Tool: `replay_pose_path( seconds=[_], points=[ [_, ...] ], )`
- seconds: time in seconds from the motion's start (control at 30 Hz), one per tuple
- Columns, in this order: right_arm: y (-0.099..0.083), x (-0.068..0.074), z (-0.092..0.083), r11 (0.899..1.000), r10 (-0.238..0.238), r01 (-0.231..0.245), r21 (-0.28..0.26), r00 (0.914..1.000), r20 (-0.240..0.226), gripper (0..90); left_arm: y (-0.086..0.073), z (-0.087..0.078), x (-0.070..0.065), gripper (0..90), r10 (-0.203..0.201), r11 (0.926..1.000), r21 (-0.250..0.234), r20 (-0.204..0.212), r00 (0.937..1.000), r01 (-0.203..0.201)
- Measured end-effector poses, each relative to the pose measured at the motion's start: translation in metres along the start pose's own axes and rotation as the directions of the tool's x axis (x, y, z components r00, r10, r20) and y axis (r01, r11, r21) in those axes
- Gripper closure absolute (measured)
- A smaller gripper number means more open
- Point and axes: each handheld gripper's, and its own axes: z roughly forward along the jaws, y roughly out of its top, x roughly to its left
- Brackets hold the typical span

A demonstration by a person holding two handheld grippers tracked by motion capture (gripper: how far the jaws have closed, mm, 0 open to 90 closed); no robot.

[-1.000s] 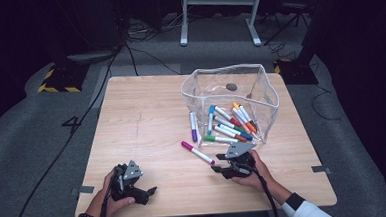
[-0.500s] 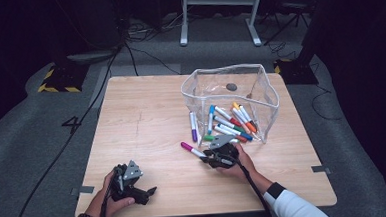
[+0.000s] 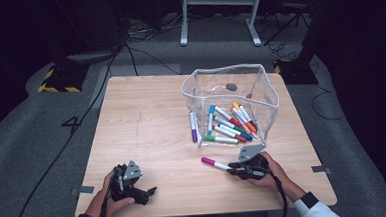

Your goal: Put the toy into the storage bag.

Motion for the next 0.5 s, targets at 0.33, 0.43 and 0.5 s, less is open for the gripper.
replay_pose_path(
  seconds=[0.33,0.43,0.5],
  points=[
    [-0.023,0.007,-0.024,1.0,-0.011,0.011,-0.001,0.9999,-0.005,64.6,0.0,0.0,0.0,0.5,0.001,1.0,0.001,0.002,1.0,-0.001],
    [-0.01,0.01,-0.011,1.0,-0.003,0.002,-0.019,0.9997,-0.026,58.7,0.0,0.0,0.0,0.5,0.001,1.0,0.001,0.002,1.0,-0.001],
    [-0.006,0.013,-0.002,1.0,-0.011,0.011,-0.023,0.9996,-0.024,57.5,0.0,0.0,0.0,0.5,0.0,1.0,0.0,0.002,1.0,0.0]
  ],
)
